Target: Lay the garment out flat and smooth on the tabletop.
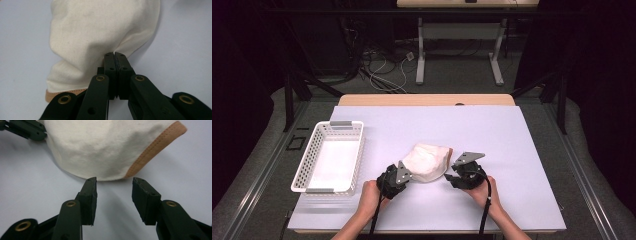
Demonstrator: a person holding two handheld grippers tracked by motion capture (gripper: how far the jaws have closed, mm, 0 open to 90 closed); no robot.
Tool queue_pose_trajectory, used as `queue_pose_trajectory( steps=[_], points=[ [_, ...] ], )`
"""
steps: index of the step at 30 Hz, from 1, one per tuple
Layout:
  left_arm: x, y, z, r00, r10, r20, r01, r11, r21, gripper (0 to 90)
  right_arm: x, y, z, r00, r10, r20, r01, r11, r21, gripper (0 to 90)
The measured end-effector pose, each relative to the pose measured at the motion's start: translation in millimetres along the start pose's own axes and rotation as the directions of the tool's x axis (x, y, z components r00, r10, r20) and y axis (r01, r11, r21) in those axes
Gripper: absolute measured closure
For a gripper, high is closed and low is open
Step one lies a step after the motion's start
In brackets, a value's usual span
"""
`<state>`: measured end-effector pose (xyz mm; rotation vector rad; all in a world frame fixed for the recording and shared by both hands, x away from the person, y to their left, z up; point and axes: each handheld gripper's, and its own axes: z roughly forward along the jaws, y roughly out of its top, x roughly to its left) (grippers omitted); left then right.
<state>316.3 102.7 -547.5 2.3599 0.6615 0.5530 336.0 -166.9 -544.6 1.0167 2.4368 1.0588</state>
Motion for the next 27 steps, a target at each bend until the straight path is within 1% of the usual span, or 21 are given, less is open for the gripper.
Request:
queue_pose_trajectory(
  steps=[1, 3, 6, 7, 8, 9, 10, 11, 13, 14, 15, 16, 17, 18, 20, 21, 22, 24, 25, 26, 27],
  points=[
    [2.1, -0.4, -2.3, 0.9999, 0.005, -0.012, -0.005, 1.0000, -0.001, 89.0, 0.0, 0.0, 0.0, 1.0000, 0.000, 0.000, 0.000, 1.000, 0.000, 55.5],
    [5.8, -1.7, -5.6, 0.9994, -0.016, -0.030, 0.016, 0.9998, -0.015, 89.0, -1.0, -0.4, -0.5, 1.0000, 0.001, 0.008, -0.001, 1.000, 0.004, 55.6],
    [11.1, -3.6, -11.7, 0.9984, -0.021, -0.052, 0.021, 0.9997, -0.016, 89.0, -0.5, -0.4, -1.0, 1.0000, 0.000, 0.010, 0.000, 1.000, 0.004, 55.6],
    [12.9, -4.5, -13.9, 0.9976, -0.026, -0.064, 0.024, 0.9994, -0.024, 89.0, 0.0, 0.1, -2.0, 1.0000, -0.003, 0.006, 0.003, 1.000, 0.014, 55.5],
    [15.3, -5.5, -16.2, 0.9970, -0.025, -0.074, 0.024, 0.9995, -0.019, 89.0, 0.6, 0.0, -1.6, 1.0000, -0.003, 0.007, 0.003, 1.000, -0.001, 55.5],
    [16.5, -6.6, -16.3, 0.9962, -0.039, -0.078, 0.038, 0.9990, -0.023, 89.0, 0.5, 0.4, -3.0, 1.0000, -0.003, 0.002, 0.003, 1.000, 0.009, 55.5],
    [18.1, -7.8, -16.9, 0.9965, -0.042, -0.072, 0.041, 0.9990, -0.014, 88.9, 0.2, 0.3, -2.8, 0.9999, -0.009, 0.008, 0.009, 1.000, 0.001, 55.4],
    [18.1, -8.8, -16.4, 0.9963, -0.052, -0.068, 0.051, 0.9986, -0.015, 88.8, 0.2, 0.2, -3.7, 1.0000, 0.000, 0.006, 0.000, 1.000, 0.008, 55.2],
    [16.1, -8.8, -15.9, 0.9971, -0.039, -0.065, 0.038, 0.9992, -0.011, 87.9, -0.8, -0.4, -2.7, 1.0000, -0.001, 0.005, 0.001, 1.000, -0.005, 54.9],
    [14.3, -8.2, -15.7, 0.9979, -0.037, -0.053, 0.037, 0.9993, -0.010, 83.5, -0.7, -0.4, -2.8, 0.9999, 0.000, 0.011, 0.000, 1.000, -0.001, 54.6],
    [12.0, -6.9, -15.4, 0.9984, -0.026, -0.049, 0.026, 0.9997, -0.006, 77.6, -0.8, -0.4, -2.8, 1.0000, -0.002, 0.005, 0.002, 1.000, -0.005, 54.5],
    [9.8, -5.4, -15.2, 0.9990, -0.010, -0.043, 0.010, 1.0000, -0.002, 77.6, -0.8, -0.4, -2.8, 1.0000, -0.002, 0.005, 0.002, 1.000, -0.005, 54.5],
    [6.5, -4.0, -14.4, 0.9996, -0.003, -0.030, 0.003, 1.0000, -0.002, 65.2, -1.0, -0.3, -4.0, 1.0000, -0.002, 0.003, 0.002, 1.000, 0.006, 54.0],
    [3.1, -2.5, -13.7, 0.9994, 0.013, -0.033, -0.013, 0.9999, -0.004, 65.2, -1.0, -0.3, -4.0, 1.0000, -0.002, 0.003, 0.002, 1.000, 0.006, 54.0],
    [-2.8, 1.2, -13.0, 0.9980, 0.049, -0.040, -0.049, 0.9988, 0.004, 49.7, -1.2, -0.8, -3.9, 1.0000, 0.005, 0.006, -0.005, 1.000, -0.005, 53.5],
    [-5.5, 2.4, -12.2, 0.9974, 0.060, -0.041, -0.060, 0.9982, 0.003, 41.2, -2.3, -1.1, -3.4, 1.0000, 0.003, 0.003, -0.003, 1.000, -0.007, 53.0],
    [-7.3, 3.4, -10.8, 0.9969, 0.067, -0.041, -0.067, 0.9977, 0.002, 41.2, -2.3, -1.1, -3.4, 1.0000, 0.003, 0.003, -0.003, 1.000, -0.007, 53.0],
    [-10.3, 4.3, -6.7, 0.9967, 0.069, -0.043, -0.069, 0.9976, 0.001, 36.7, -3.1, -1.2, -3.1, 1.0000, 0.007, -0.003, -0.007, 1.000, 0.002, 52.6],
    [-11.5, 4.8, -4.1, 0.9967, 0.068, -0.044, -0.068, 0.9976, 0.009, 36.0, -2.2, -2.0, -1.0, 0.9999, 0.014, -0.002, -0.014, 1.000, -0.021, 52.5],
    [-11.9, 5.9, -1.8, 0.9964, 0.072, -0.045, -0.072, 0.9973, 0.013, 35.9, -1.4, -1.3, -2.4, 0.9999, 0.012, 0.003, -0.012, 1.000, -0.001, 52.5],
    [-12.2, 7.2, 0.4, 0.9967, 0.071, -0.039, -0.070, 0.9974, 0.013, 36.2, -1.2, -1.0, -2.0, 1.0000, 0.006, 0.003, -0.006, 1.000, -0.010, 52.5]
  ],
)
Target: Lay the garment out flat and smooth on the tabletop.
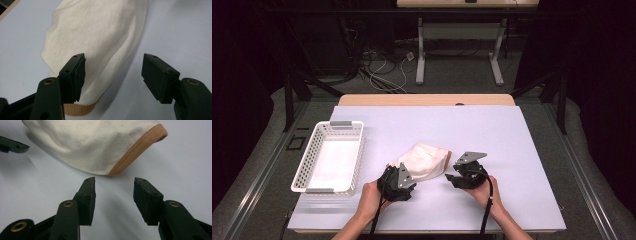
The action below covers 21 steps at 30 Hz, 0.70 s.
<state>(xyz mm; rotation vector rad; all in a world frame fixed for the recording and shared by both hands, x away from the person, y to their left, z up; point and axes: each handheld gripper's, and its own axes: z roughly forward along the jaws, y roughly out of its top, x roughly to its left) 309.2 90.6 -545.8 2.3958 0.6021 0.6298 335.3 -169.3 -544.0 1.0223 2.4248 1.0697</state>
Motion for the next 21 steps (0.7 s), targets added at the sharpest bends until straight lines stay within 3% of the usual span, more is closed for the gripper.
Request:
queue_pose_trajectory(
  steps=[7, 9, 11, 13, 17, 19, 21],
  points=[
    [0.8, 8.3, 22.0, 0.9994, -0.036, -0.004, 0.036, 0.9994, 0.001, 43.5, 2.8, 3.7, -0.7, 1.0000, -0.004, -0.005, 0.004, 1.000, 0.017, 52.0],
    [4.1, 7.2, 25.2, 0.9964, -0.081, 0.026, 0.082, 0.9963, -0.026, 49.8, 2.1, 4.1, -1.7, 1.0000, 0.001, -0.002, -0.001, 1.000, -0.012, 52.0],
    [6.7, 5.6, 26.8, 0.9951, -0.092, 0.038, 0.093, 0.9950, -0.037, 58.6, 0.8, 3.8, -3.8, 1.0000, -0.002, -0.004, 0.002, 1.000, -0.003, 52.2],
    [8.1, 4.0, 28.0, 0.9969, -0.079, 0.002, 0.079, 0.9965, -0.028, 72.1, -0.2, 2.6, -2.9, 1.0000, 0.002, -0.002, -0.002, 1.000, 0.000, 52.2],
    [11.9, 2.0, 22.3, 0.9935, -0.105, 0.043, 0.107, 0.9935, -0.040, 86.1, -1.1, 0.2, -1.6, 1.0000, -0.003, -0.007, 0.003, 1.000, 0.011, 52.4],
    [11.1, 2.1, 17.5, 0.9895, -0.119, 0.083, 0.123, 0.9915, -0.044, 87.3, -1.7, -0.5, -3.2, 0.9999, -0.008, -0.012, 0.008, 1.000, 0.017, 52.4],
    [9.5, 3.5, 12.2, 0.9883, -0.120, 0.094, 0.125, 0.9904, -0.058, 87.5, -2.0, -1.7, -4.5, 0.9999, -0.005, -0.009, 0.005, 1.000, 0.008, 52.5]
  ],
)
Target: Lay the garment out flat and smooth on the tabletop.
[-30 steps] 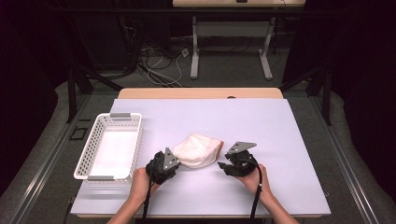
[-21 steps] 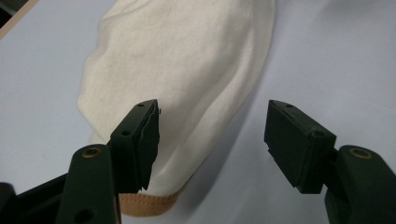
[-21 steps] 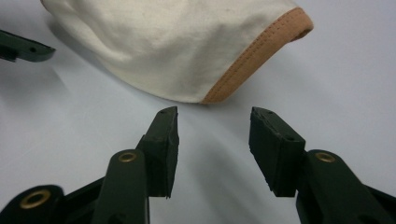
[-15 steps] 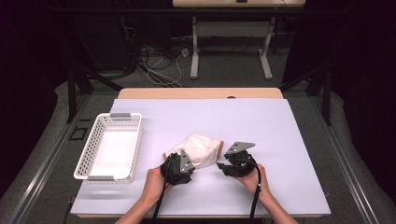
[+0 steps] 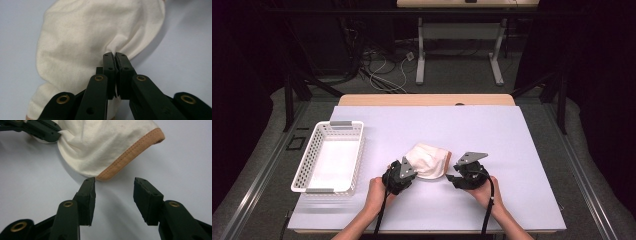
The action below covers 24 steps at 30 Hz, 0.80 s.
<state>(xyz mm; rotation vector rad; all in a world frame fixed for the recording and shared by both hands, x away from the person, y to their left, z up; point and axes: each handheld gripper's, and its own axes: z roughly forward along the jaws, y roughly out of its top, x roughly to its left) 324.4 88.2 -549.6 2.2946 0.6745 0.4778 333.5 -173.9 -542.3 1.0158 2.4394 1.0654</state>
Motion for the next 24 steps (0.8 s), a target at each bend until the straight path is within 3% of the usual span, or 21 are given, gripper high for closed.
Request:
queue_pose_trajectory(
  steps=[3, 7, 13, 20, 24],
  points=[
    [-0.3, 5.6, -10.1, 0.9998, -0.017, 0.014, 0.018, 0.9992, -0.037, 87.5, -2.9, -0.7, -2.1, 1.0000, -0.001, 0.003, 0.001, 1.000, 0.004, 52.6],
    [5.6, 7.8, -22.3, 0.9990, -0.045, -0.007, 0.044, 0.9959, -0.079, 87.4, -3.7, -0.1, -2.4, 0.9999, 0.003, 0.013, -0.003, 1.000, 0.004, 53.1],
    [24.8, 2.4, -27.6, 0.9889, -0.143, -0.040, 0.137, 0.9818, -0.132, 87.1, -1.2, 0.6, 1.0, 0.9999, -0.002, 0.012, 0.002, 1.000, -0.002, 52.8],
    [35.8, -4.9, -26.2, 0.9789, -0.191, -0.073, 0.181, 0.9754, -0.126, 85.5, 4.5, 0.8, 7.7, 1.0000, -0.002, 0.002, 0.002, 1.000, 0.009, 51.9],
    [34.7, -6.2, -22.0, 0.9811, -0.174, -0.083, 0.166, 0.9809, -0.102, 83.9, 6.5, 1.1, 9.8, 1.0000, -0.003, -0.001, 0.003, 1.000, 0.016, 51.4]
  ],
)
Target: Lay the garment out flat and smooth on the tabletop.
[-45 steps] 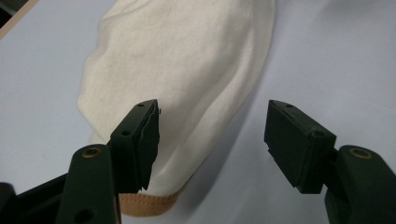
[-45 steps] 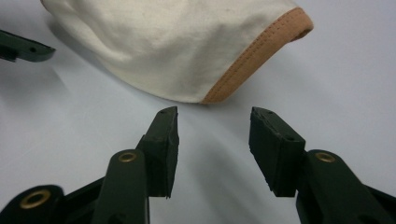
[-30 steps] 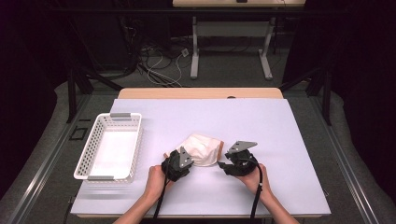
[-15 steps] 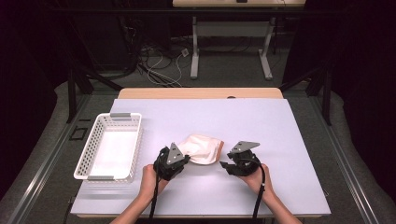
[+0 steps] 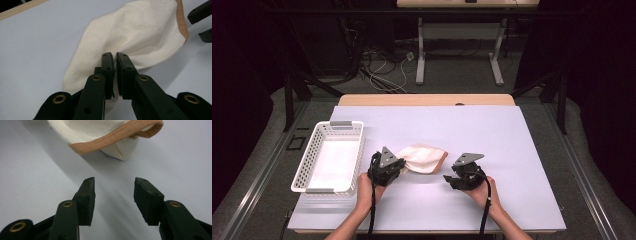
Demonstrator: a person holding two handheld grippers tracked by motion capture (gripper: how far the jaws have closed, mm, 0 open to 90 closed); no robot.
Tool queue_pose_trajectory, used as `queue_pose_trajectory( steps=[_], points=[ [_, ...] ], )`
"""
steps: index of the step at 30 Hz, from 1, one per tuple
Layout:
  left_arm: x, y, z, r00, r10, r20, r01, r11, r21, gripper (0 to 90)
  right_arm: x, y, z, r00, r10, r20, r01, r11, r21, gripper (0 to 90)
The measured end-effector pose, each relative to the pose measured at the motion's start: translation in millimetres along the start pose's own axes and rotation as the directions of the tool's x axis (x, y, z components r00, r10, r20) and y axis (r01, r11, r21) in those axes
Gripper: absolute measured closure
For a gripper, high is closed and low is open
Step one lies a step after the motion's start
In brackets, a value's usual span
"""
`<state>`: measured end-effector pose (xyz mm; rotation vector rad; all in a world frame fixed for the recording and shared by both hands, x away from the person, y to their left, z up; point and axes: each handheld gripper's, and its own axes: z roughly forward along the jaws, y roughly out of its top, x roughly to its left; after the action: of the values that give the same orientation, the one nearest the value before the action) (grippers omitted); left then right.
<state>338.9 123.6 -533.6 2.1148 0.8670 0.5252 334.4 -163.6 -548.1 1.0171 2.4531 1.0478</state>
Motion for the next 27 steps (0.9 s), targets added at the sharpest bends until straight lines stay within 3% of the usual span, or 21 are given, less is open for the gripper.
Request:
queue_pose_trajectory(
  steps=[7, 13, 14, 15, 18, 20, 24, 27],
  points=[
    [-4.3, -0.3, 1.3, 0.9982, 0.056, -0.021, -0.056, 0.9979, 0.032, 78.6, 4.8, 3.3, 4.8, 0.9998, -0.016, 0.011, 0.016, 1.000, 0.003, 50.1],
    [-4.4, -2.3, 3.7, 0.9979, 0.060, -0.022, -0.059, 0.9975, 0.040, 83.0, 2.3, 9.9, 14.1, 0.9992, 0.001, 0.041, -0.001, 1.000, 0.006, 50.8],
    [-4.3, -2.2, 3.5, 0.9979, 0.060, -0.023, -0.059, 0.9974, 0.040, 84.2, 0.2, 10.8, 17.3, 0.9986, -0.004, 0.054, 0.005, 1.000, -0.016, 51.0],
    [-4.2, -2.1, 3.2, 0.9976, 0.064, -0.026, -0.063, 0.9972, 0.040, 84.8, -0.9, 12.5, 18.4, 0.9985, 0.008, 0.055, -0.008, 1.000, 0.003, 51.0],
    [-4.3, -2.5, 3.6, 0.9977, 0.063, -0.024, -0.062, 0.9973, 0.039, 86.1, -5.3, 14.6, 25.9, 0.9983, 0.032, 0.048, -0.030, 0.999, -0.038, 51.9],
    [-4.2, -2.8, 4.0, 0.9978, 0.062, -0.022, -0.061, 0.9975, 0.037, 86.5, -7.1, 17.2, 28.3, 0.9983, 0.042, 0.039, -0.041, 0.999, -0.033, 53.3],
    [-3.7, -2.7, 3.6, 0.9975, 0.068, -0.017, -0.067, 0.9970, 0.037, 86.9, -6.8, 21.0, 34.4, 0.9987, 0.047, 0.018, -0.046, 0.998, -0.032, 61.8],
    [-4.6, -2.6, 3.0, 0.9974, 0.071, -0.011, -0.070, 0.9964, 0.047, 87.6, -5.8, 21.8, 36.8, 0.9980, 0.052, 0.038, -0.050, 0.998, -0.043, 78.0]
  ],
)
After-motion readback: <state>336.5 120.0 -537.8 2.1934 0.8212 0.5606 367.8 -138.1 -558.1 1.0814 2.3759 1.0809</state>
